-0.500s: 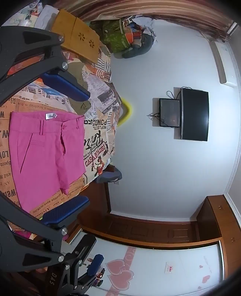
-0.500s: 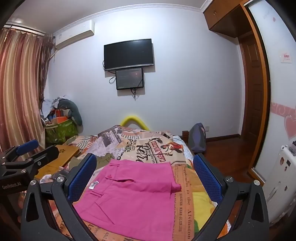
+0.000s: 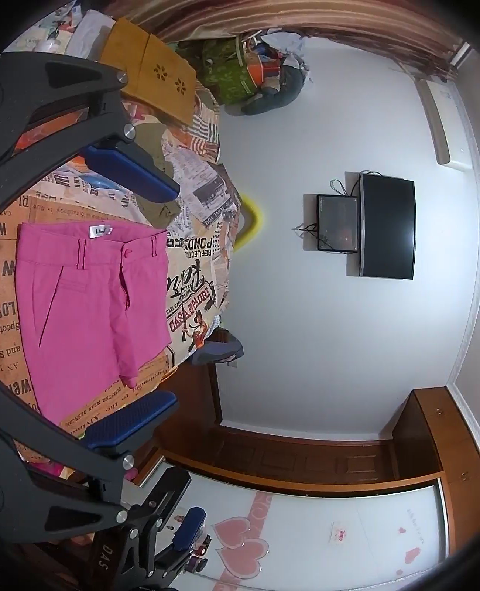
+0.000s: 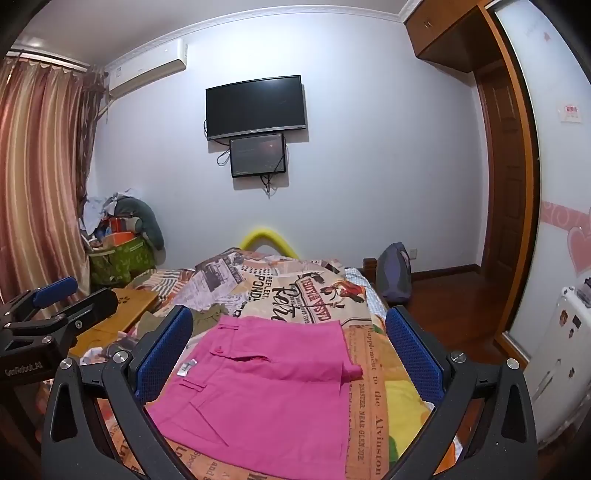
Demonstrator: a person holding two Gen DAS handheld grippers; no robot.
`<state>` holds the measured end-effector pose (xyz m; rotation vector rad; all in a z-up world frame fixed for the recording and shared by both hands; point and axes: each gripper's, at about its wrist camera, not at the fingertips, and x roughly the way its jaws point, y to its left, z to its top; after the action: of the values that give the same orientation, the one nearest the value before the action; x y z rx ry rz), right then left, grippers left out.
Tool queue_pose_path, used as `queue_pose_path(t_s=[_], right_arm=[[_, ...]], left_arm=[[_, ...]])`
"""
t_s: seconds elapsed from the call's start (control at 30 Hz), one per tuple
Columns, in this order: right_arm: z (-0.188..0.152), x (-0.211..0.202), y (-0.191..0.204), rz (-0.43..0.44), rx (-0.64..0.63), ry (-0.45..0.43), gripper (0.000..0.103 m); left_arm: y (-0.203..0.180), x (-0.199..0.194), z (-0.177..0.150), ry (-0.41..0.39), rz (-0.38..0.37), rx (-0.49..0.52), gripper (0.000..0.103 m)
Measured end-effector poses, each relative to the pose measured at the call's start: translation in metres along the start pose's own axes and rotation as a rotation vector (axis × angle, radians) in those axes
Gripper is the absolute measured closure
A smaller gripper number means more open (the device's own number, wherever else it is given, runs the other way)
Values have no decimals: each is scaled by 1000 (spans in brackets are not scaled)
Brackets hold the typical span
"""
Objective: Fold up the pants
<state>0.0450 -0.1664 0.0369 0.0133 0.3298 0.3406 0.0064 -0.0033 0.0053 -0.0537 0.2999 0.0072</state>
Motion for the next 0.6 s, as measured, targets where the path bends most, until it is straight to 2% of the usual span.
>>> queue_pose_path(t_s=[0.6], right_arm=[[0,-3,4,0,-2,2,0]], left_arm=[[2,-4,-4,-7,-12,20,0]])
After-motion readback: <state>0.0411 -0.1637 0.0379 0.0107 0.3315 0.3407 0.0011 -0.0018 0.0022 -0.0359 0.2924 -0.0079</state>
